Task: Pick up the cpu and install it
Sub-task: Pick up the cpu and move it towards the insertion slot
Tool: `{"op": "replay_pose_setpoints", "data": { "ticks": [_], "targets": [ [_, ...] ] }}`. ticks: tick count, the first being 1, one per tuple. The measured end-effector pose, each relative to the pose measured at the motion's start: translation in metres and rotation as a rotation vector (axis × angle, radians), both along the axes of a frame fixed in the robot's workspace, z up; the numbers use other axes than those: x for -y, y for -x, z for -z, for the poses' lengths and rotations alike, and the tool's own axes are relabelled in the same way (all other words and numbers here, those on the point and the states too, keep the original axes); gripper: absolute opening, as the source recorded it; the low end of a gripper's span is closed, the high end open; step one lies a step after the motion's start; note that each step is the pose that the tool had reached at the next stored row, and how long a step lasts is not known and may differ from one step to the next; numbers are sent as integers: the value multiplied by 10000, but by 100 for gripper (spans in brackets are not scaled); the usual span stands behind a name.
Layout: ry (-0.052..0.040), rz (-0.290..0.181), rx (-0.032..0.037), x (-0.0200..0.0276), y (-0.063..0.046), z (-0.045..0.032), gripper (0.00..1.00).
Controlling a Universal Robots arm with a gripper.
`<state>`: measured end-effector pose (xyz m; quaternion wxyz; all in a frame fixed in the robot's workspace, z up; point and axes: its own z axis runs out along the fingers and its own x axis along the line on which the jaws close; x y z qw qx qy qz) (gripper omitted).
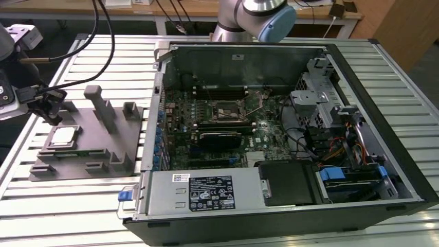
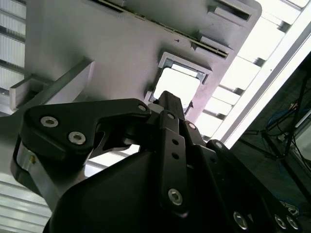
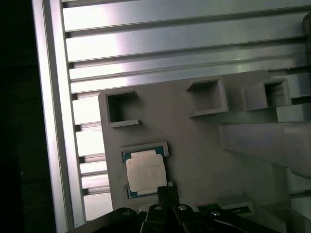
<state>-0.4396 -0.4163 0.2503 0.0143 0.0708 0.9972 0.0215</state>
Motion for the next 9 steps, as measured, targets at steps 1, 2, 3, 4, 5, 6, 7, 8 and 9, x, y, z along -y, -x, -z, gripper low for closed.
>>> {"op": "replay_pose_setpoints", "data": {
  "ticks": [1, 2, 3, 4, 5, 6, 7, 8, 9],
  "targets": [
    [0, 0, -1, 4, 7, 17, 11],
    [1, 1, -1, 9, 15, 35, 11],
    [0, 2, -1, 14, 22, 54, 11],
    [0, 2, -1, 19, 28, 72, 11],
    [-1, 1, 1, 23, 33, 90, 11],
    [-1, 1, 1, 27, 39, 110, 11],
    [0, 1, 0, 31, 45, 127, 11],
    [0, 0, -1, 35, 48, 145, 11],
    [0, 0, -1, 38, 49, 163, 11]
  ]
}}
